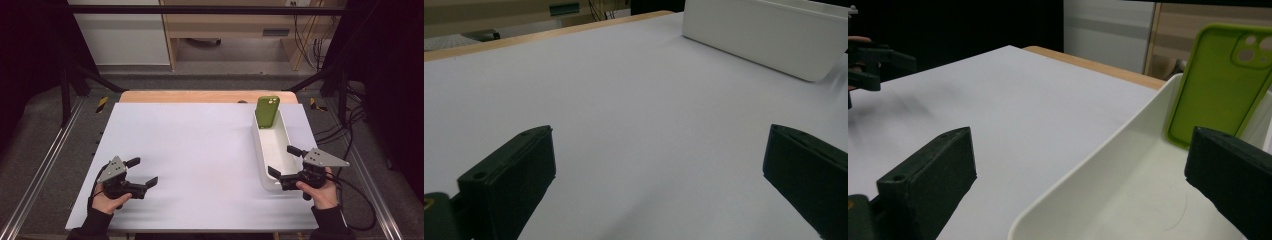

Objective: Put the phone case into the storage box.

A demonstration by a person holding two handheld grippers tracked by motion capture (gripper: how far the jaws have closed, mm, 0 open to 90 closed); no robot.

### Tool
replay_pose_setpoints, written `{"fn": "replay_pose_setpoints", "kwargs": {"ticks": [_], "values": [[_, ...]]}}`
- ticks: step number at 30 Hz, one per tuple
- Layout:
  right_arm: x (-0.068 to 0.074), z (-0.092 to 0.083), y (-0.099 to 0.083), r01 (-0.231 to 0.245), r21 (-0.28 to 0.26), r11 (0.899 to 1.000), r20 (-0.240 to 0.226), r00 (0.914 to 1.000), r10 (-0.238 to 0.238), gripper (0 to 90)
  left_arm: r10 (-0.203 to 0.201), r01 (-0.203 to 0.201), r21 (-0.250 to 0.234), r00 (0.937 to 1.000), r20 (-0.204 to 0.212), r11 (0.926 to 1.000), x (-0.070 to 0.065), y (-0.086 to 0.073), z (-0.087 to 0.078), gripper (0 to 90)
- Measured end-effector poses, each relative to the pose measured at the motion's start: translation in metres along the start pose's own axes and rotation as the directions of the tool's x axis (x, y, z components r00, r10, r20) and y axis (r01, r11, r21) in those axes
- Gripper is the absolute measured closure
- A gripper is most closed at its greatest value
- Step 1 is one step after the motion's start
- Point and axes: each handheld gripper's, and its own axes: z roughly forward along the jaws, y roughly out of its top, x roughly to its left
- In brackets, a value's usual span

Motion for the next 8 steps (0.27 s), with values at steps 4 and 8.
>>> {"fn": "replay_pose_setpoints", "kwargs": {"ticks": [4,8], "values": [[-0.0037,-0.0050,-0.0071,-0.001,-0.009,1.000,0.011,0.9999,0.001,0.5,-0.001,0.001,-0.002,1.0000,0.002,1.0000,0.0000,0.0000,0.0001,0.2],[-0.0048,-0.0077,-0.0100,0.004,0.003,1.000,0.024,0.9997,-0.004,0.5,0.001,-0.001,-0.005,1.0000,0.000,1.0000,0.0006,0.0007,-0.0003,0.2]]}}
